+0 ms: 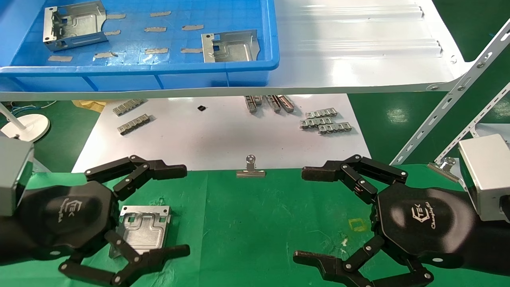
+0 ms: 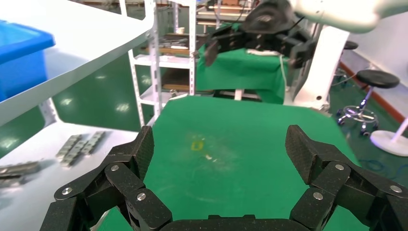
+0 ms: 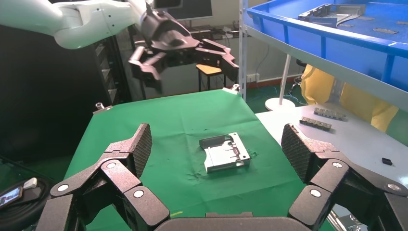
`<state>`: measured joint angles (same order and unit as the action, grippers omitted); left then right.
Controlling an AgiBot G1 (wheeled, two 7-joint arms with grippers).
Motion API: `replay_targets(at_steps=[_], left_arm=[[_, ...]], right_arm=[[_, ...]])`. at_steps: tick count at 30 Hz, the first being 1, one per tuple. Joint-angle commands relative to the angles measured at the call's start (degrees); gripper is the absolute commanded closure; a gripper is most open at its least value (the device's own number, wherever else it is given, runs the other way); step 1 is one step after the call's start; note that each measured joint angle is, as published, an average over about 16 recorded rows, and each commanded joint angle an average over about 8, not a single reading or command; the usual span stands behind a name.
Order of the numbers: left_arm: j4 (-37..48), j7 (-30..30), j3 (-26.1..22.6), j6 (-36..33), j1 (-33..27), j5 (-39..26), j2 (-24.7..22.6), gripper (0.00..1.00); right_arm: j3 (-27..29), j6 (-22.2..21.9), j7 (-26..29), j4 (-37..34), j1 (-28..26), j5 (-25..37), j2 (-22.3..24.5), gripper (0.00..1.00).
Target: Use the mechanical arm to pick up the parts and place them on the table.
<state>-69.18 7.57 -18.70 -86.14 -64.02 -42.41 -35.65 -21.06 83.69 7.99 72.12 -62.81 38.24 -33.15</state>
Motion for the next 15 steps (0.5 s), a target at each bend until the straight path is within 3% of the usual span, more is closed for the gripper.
replay_targets(at_steps=[1,15], left_arm=[[-2.04,1.49,1.25,0.21,1.14,0.25,0.29,0.00],[-5.62,3.67,3.48,0.59,3.20,0.88,0.85,0.00]], right_arm=[[0.00,0.00,0.00,0.00,0.00,0.00,0.00,0.00],[0.00,-0.02,0.00,-0.01,0.01,-0.01,0.01,0.00]])
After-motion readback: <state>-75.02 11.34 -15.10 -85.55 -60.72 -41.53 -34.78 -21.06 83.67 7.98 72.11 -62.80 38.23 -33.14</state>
